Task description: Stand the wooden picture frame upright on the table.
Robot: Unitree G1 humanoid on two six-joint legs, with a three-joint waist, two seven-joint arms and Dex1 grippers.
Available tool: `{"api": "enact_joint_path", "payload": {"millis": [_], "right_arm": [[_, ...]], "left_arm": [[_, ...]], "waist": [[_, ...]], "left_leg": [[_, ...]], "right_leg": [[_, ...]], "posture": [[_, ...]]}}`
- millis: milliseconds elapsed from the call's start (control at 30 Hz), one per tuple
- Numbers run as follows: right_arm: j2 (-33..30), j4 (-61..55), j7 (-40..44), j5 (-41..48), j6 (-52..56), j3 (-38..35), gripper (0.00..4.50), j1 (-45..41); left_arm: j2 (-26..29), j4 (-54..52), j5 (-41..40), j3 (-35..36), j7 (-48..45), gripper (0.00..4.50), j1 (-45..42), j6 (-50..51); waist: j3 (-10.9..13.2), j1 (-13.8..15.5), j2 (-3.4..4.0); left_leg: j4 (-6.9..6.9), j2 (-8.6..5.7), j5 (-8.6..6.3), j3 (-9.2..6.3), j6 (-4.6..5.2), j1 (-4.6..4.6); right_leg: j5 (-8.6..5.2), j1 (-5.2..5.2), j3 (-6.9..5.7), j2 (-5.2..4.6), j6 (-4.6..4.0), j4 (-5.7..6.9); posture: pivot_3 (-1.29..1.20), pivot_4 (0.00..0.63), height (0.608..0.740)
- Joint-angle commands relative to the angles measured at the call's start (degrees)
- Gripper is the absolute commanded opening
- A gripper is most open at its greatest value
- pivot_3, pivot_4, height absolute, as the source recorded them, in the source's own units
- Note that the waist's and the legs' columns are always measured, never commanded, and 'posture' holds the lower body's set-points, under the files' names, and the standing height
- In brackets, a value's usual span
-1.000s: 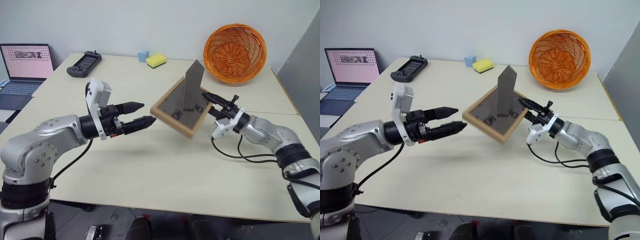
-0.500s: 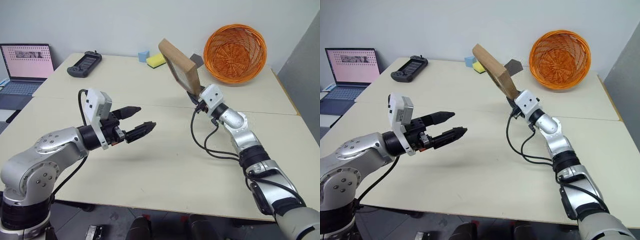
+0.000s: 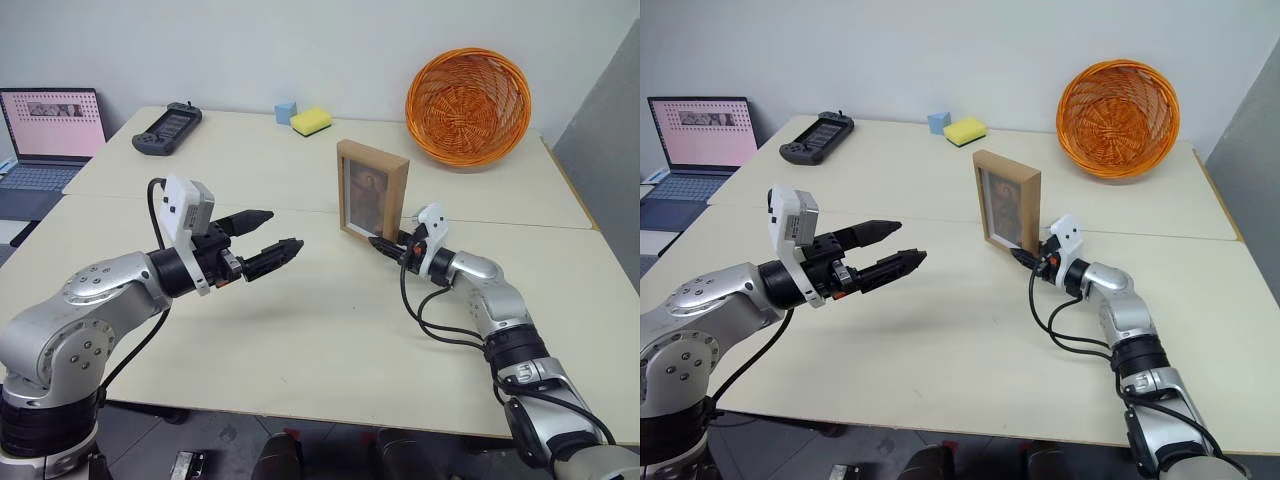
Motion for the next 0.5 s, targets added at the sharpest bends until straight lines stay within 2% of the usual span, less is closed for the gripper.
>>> {"api": "enact_joint_path", "payload": {"millis": [33,300,500], "right_arm": [[2.3,-5.5,3.7,2.6,-0.3,0.5,1.42,0.6],[8.5,0.7,5.1,-0.8,-5.1,3.3,1.42,0.5],[11.1,7.9,7.4,-1.3,-7.1,3.2,1.42,-0.8]], "left_arm": [[0.9,-0.1,-0.3,0.5,-1.4,4.39,-1.2,-0.8],[1.9,-0.9,-3.2,2.0,-2.0,4.39,-1.6,1.5],[5.3,-2.8,-7.6,4.5,-3.8,4.39,0.7,3.9]], "waist": [[0.0,0.0,0.00],[0.0,0.0,0.00],[0.0,0.0,0.00]], "left_leg": [[0.00,0.01,0.00,0.00,0.00,0.00],[0.00,0.00,0.00,-0.01,0.00,0.00],[-0.01,0.03,0.00,-0.01,0.00,0.00]], "right_leg": [[0.00,0.00,0.00,0.00,0.00,0.00],[0.00,0.00,-0.01,0.00,0.01,-0.01],[0.00,-0.01,-0.02,0.01,0.01,-0.03]], "posture": [[0.00,0.150,0.740],[0.00,0.150,0.740],[0.00,0.150,0.740]]}}
